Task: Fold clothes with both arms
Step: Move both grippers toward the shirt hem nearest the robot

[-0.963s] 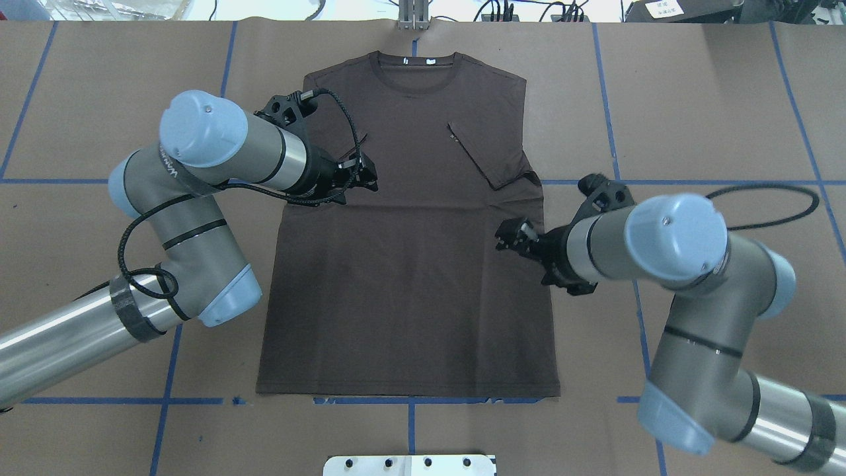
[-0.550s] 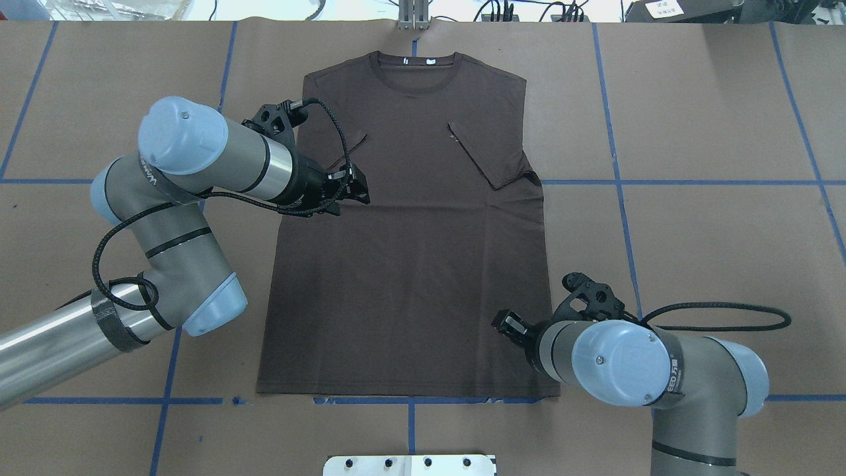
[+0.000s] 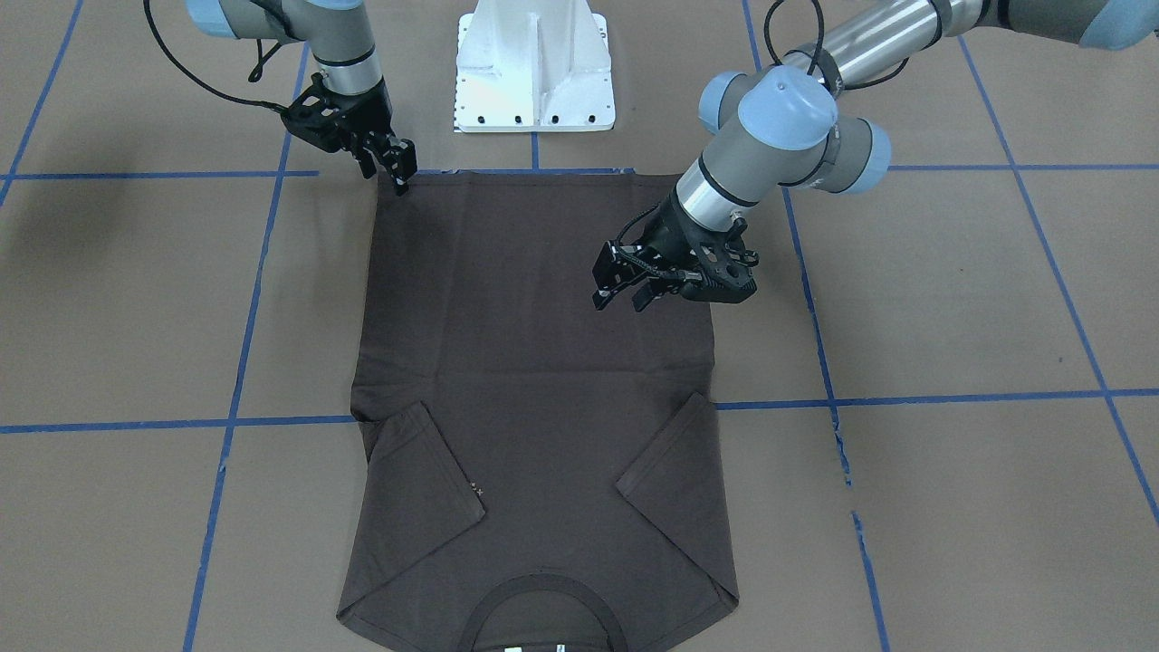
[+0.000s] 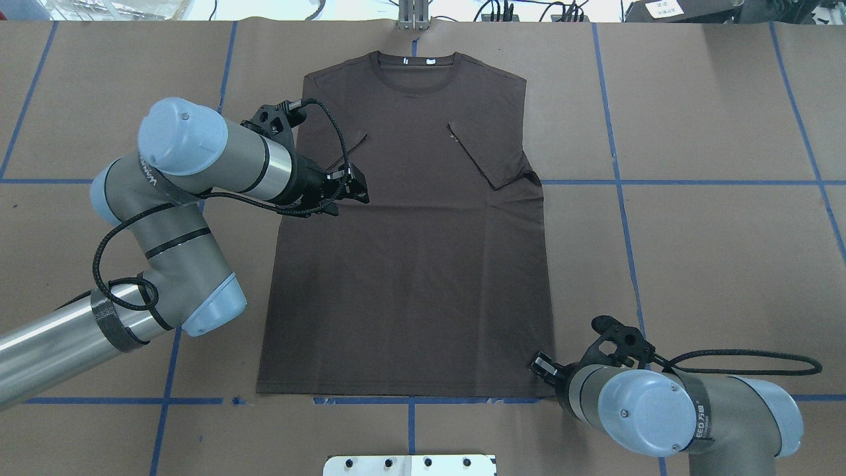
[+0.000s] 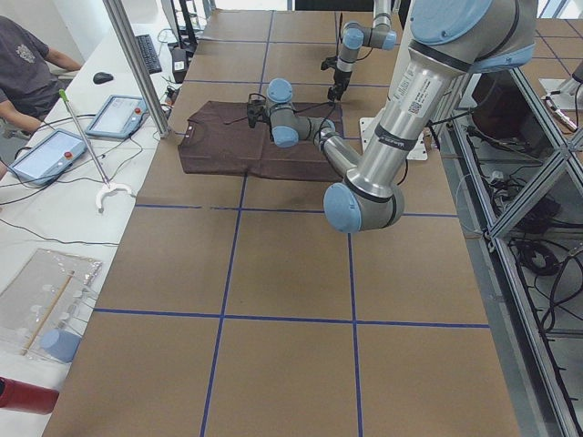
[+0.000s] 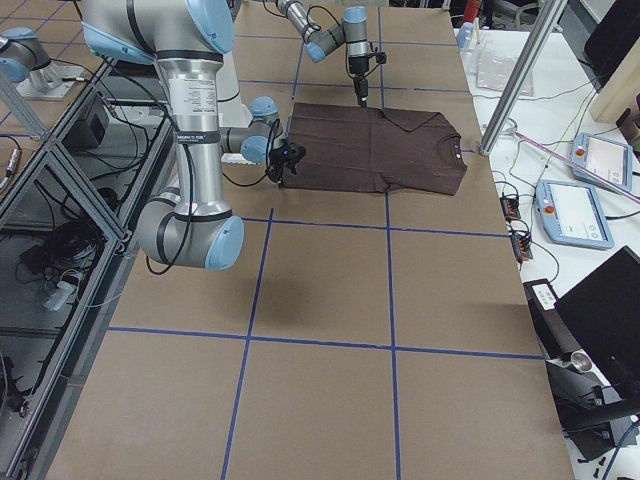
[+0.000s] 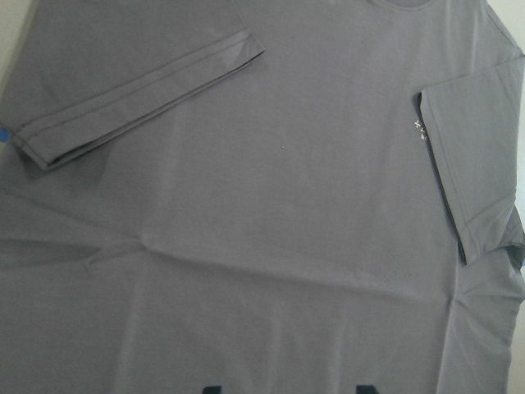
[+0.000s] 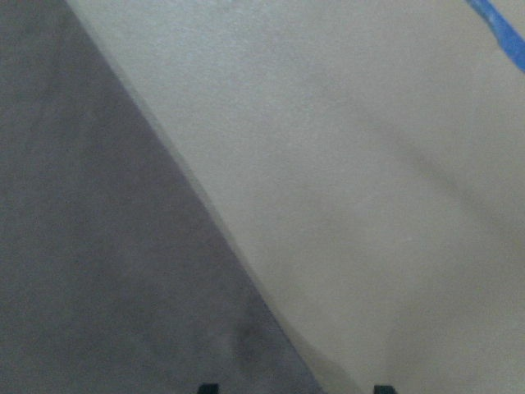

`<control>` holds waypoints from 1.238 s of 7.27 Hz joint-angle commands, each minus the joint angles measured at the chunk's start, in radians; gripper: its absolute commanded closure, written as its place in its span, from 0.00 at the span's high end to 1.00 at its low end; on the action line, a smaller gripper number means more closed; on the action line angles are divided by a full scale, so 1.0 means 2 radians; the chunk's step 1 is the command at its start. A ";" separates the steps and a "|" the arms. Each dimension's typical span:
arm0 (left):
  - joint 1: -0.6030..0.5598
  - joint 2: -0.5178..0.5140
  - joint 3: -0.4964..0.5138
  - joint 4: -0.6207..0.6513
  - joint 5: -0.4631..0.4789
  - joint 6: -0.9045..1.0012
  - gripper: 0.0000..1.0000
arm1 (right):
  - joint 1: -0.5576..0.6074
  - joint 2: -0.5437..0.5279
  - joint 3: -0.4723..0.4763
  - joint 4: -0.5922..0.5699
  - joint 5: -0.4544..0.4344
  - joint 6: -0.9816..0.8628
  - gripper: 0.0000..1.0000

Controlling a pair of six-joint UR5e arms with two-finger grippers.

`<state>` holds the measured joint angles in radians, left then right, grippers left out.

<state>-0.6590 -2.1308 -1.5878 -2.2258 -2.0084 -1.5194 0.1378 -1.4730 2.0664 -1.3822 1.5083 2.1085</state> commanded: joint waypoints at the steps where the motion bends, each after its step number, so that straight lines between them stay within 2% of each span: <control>1: 0.000 0.000 -0.001 0.000 0.000 -0.001 0.66 | -0.017 -0.010 0.002 0.000 -0.002 0.011 0.66; 2: 0.000 0.000 -0.002 0.000 0.000 -0.002 0.66 | -0.018 -0.011 0.002 0.000 -0.002 0.015 0.62; 3: 0.000 0.000 -0.002 0.000 0.000 -0.002 0.66 | -0.020 -0.008 0.001 0.000 -0.002 0.015 0.45; 4: -0.001 0.001 -0.003 0.000 0.000 -0.001 0.66 | -0.020 -0.006 0.001 0.000 -0.002 0.015 0.02; 8: -0.003 0.008 -0.010 0.001 0.003 0.000 0.66 | -0.012 -0.004 0.004 0.001 0.004 0.010 0.00; 9: 0.002 0.065 -0.059 0.002 0.013 -0.003 0.70 | -0.005 -0.003 0.008 0.002 0.004 0.008 0.00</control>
<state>-0.6605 -2.0865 -1.6286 -2.2240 -1.9995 -1.5201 0.1134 -1.4802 2.0746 -1.3804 1.5167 2.1285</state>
